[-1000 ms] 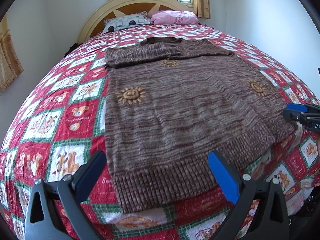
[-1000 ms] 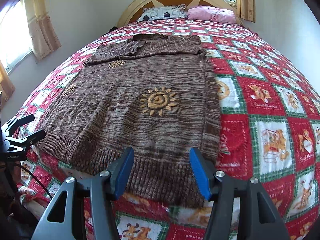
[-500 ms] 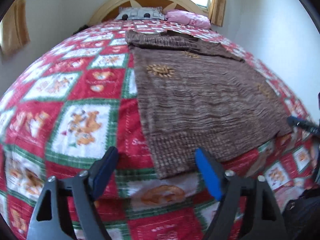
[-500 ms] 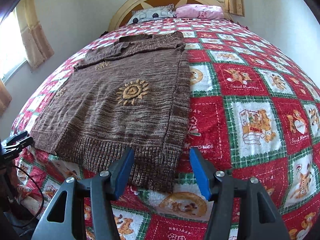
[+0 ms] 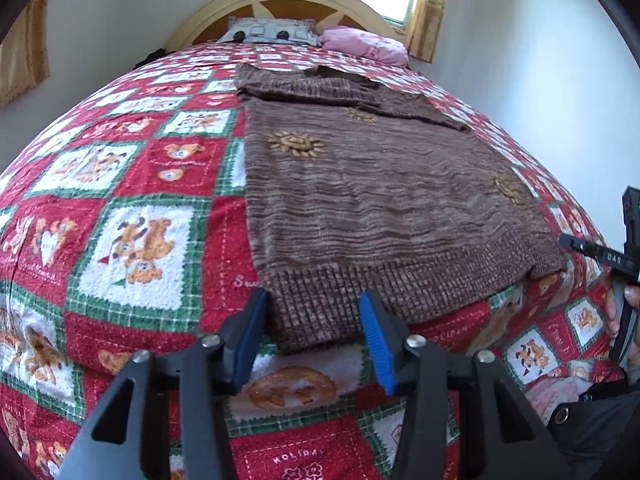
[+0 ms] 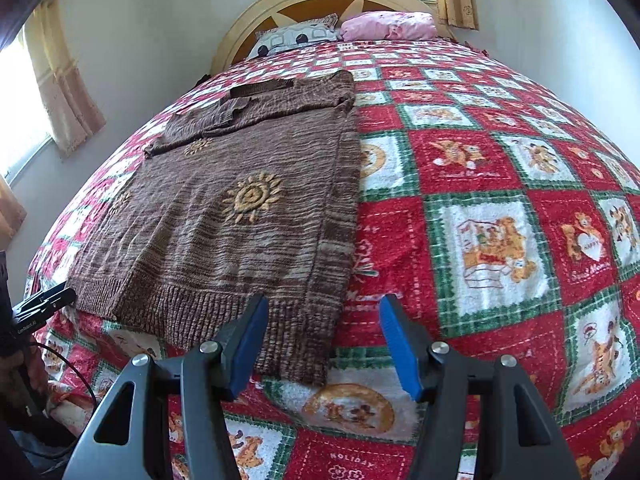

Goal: Fold small clothes
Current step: 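Grasp the ribbed sweater hem with both grippers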

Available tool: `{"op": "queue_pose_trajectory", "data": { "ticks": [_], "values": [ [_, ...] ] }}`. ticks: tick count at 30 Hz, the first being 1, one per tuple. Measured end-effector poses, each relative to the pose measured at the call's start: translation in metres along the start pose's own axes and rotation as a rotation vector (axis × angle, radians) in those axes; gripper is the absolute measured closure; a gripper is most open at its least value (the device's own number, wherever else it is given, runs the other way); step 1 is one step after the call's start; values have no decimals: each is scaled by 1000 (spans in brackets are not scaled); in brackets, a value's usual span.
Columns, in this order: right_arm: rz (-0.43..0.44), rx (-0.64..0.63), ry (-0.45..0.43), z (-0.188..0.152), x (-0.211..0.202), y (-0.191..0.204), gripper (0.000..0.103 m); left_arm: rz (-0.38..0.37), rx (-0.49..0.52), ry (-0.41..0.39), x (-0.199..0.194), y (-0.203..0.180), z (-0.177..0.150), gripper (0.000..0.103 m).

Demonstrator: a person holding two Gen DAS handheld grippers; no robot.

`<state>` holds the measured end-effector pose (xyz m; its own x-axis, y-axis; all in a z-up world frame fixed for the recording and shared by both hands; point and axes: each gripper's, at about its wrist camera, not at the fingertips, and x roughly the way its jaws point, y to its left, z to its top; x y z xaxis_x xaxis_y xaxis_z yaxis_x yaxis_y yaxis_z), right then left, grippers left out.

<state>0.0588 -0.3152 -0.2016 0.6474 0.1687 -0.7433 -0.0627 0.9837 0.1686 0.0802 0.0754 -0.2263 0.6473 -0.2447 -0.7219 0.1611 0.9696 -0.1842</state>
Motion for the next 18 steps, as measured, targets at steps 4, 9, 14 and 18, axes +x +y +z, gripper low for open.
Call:
{"op": "queue_pose_trajectory", "data": {
  "ticks": [4,9,14,18],
  "values": [
    [5,20,3,-1,-1,-8,44,8,-2,-6,1,4,1,62],
    [55,30,18,-5,2,-6,44,21,14,-13,4,-1,-1,56],
    [88,12,42,-10,4,6,59,-8,19,-6,3,2,0,67],
    [154,0,74,-12,7,12,95,-71,-8,-1,2,6,2,94]
  ]
}}
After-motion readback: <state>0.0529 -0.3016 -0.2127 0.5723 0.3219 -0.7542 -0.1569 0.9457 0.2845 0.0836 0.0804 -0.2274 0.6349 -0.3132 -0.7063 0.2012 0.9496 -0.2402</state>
